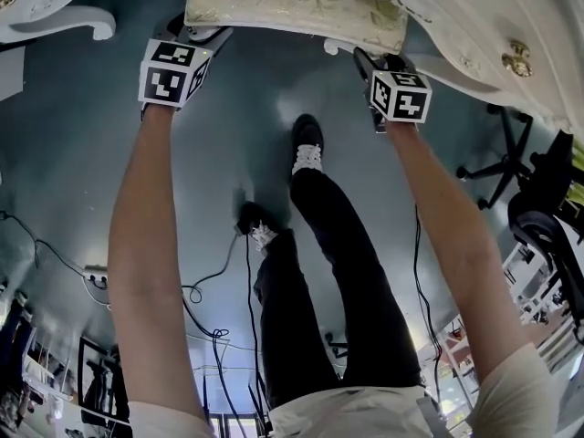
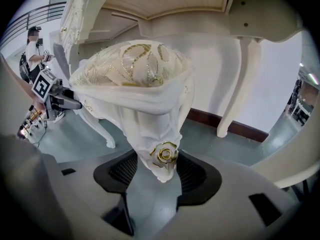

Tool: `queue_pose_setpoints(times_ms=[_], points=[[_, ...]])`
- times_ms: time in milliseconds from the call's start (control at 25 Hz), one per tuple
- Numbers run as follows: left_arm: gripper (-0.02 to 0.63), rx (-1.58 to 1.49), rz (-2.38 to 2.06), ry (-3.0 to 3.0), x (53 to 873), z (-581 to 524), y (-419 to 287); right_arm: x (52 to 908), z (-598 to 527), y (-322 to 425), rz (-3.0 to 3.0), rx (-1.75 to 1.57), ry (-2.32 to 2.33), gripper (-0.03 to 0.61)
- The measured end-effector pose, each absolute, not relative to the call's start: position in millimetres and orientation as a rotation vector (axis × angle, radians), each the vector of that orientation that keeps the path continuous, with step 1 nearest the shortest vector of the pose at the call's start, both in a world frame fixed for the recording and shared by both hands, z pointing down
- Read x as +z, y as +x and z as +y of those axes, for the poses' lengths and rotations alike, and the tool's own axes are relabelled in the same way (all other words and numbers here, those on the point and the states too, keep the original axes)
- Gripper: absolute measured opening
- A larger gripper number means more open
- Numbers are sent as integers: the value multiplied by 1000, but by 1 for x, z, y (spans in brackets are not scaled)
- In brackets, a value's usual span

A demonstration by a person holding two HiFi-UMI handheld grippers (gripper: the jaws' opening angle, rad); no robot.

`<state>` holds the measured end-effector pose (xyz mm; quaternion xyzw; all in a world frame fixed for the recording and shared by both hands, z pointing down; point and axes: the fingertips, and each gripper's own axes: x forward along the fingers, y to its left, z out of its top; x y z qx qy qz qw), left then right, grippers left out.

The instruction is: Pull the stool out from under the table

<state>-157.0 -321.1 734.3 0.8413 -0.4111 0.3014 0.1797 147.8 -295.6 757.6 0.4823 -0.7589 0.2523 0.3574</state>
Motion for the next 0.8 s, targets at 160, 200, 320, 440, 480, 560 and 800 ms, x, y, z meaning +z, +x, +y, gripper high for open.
queue_pose_setpoints(times_ms=[160, 200, 320, 440, 480, 560, 800], points=[[344, 856, -1156, 2375, 735, -308, -155, 759, -282, 150, -1948, 668, 1238, 275], [344, 856, -1154, 2376, 735, -304, -155, 759, -278, 150, -1947, 672, 1238, 275], [344, 853, -1150, 2377, 736, -286, -156, 762, -259, 150, -1940, 686, 1233, 275], [342, 835, -1157, 2379, 737, -269, -156, 763, -243, 150, -1935, 686, 1225, 273], [342, 830, -1160, 2379, 736, -266, -157, 762, -241, 150, -1934, 683, 1226, 273], [342, 829, -1163, 2378, 734, -259, -158, 760, -235, 149, -1930, 680, 1228, 273], [341, 840, -1148, 2377, 735, -231, -157, 762, -202, 150, -1916, 697, 1229, 273]])
